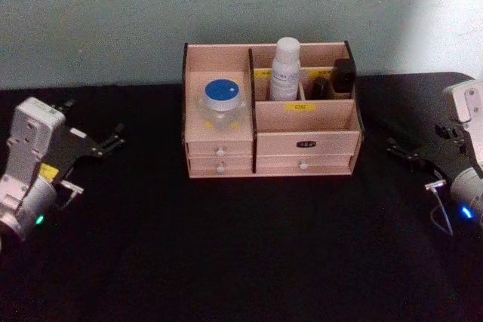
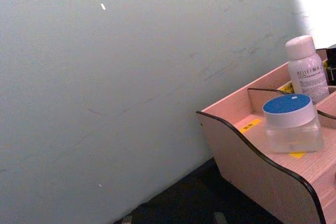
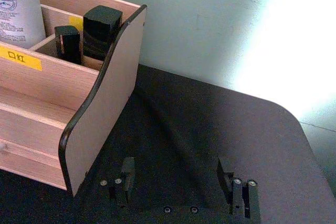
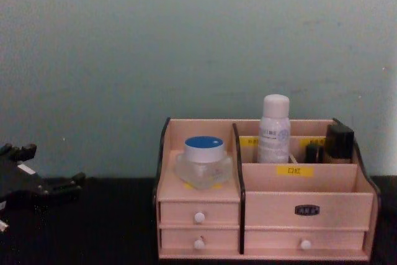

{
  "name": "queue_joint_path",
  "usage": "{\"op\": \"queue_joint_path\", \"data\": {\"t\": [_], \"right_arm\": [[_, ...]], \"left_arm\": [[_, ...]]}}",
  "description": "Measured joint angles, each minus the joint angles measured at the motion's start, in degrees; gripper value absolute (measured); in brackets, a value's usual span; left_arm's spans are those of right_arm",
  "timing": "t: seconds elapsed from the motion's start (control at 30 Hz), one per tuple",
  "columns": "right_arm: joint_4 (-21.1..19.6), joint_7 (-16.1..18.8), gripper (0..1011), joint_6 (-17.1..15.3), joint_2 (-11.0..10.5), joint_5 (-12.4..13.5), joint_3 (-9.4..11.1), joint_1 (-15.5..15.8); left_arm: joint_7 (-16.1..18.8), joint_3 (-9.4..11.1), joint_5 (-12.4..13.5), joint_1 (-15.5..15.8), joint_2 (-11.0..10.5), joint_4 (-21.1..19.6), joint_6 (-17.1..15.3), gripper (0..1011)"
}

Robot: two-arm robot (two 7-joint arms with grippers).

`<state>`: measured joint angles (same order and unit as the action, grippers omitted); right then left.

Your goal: Pick up the facial cleanser and watermelon frost from the table and place them into the tiered storage box.

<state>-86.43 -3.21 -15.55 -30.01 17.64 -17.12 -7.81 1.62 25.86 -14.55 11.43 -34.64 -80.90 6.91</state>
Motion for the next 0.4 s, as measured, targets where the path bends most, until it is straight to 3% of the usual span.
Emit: {"op": "queue_joint_path", "data": {"t": [0.4], "right_arm": [[-0.07, 0.07, 1002, -0.02, -0.06, 0.07, 0.02, 0.02]], "left_arm": [[0.0, 0.0, 0.0, 0.0, 0.0, 0.0, 0.0, 1001]]}}
